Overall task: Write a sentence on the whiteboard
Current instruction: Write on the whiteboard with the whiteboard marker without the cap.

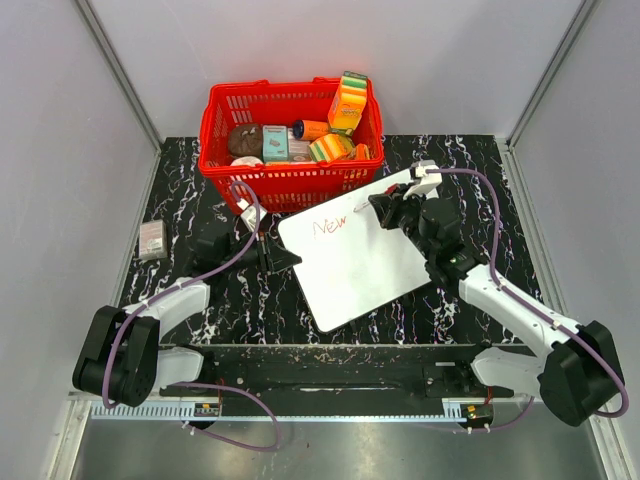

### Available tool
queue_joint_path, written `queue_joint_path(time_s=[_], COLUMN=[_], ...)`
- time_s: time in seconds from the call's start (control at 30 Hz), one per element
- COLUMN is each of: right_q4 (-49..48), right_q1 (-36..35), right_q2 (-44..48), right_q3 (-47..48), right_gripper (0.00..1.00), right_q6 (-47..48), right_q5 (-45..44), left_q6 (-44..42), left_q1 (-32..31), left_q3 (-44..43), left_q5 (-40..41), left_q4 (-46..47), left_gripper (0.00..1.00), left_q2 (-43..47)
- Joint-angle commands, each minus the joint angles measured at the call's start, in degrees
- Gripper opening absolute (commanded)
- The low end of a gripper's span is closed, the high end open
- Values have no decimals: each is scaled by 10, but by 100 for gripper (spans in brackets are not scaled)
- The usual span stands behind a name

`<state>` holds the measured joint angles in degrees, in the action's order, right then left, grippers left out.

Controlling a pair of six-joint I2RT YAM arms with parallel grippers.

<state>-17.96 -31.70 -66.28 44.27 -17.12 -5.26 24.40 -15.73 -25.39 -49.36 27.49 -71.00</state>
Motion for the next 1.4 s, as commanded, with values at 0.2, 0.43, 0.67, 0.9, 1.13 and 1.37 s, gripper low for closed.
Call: queue_joint_path(time_s=[0.2, 0.43, 0.67, 0.9, 1.13, 1.37], right_q4=[20, 24, 19, 20, 11, 1], right_q1=[2, 2, 2, 2, 3, 3], right_q2=[33, 35, 25, 23, 35, 29], right_q3=[-17, -25, -15, -3, 4, 26], right_gripper=[0, 0, 0, 0, 0, 0], right_q6=[-5, -4, -5, -6, -14, -15], right_q5=[13, -12, -30, -41, -34, -47], left_q6=[-101, -102, -102, -103, -103, -103], left_q1=[-19, -20, -21, -21, -21, -21], left_q3=[3, 1, 2, 0, 1, 0], left_q5=[12, 14, 15, 15, 14, 13], left_q4=[-32, -32, -34, -34, -34, -34], left_gripper=[0, 0, 0, 0, 0, 0], left_q2=[-14, -14, -14, -14, -15, -15])
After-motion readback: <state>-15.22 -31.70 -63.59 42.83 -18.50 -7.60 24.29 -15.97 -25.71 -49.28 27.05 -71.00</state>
